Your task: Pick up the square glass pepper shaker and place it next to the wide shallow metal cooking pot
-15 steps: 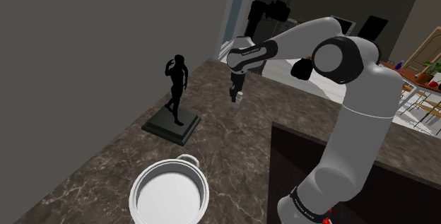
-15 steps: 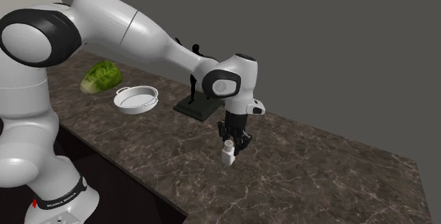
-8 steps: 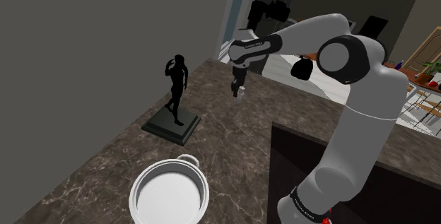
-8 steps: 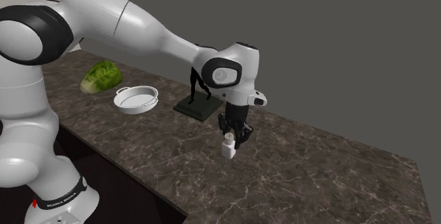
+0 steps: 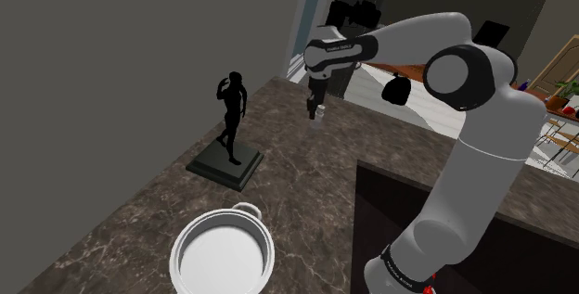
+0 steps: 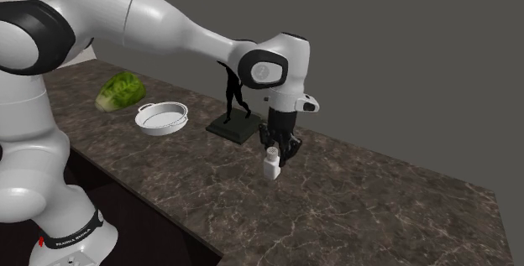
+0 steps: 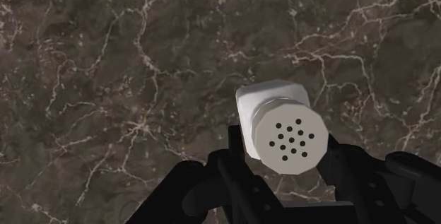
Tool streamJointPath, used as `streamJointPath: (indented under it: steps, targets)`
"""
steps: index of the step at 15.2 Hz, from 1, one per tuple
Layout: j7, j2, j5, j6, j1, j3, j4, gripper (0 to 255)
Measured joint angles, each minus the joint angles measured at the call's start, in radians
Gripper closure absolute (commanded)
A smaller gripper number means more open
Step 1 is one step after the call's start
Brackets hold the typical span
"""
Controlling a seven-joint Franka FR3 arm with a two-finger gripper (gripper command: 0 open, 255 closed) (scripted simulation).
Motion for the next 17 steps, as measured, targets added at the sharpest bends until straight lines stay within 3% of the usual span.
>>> streamJointPath:
  steps: [17]
  targets:
    - [-0.008, -0.056, -0.005, -0.198, 0.009, 0.002, 0.142, 255]
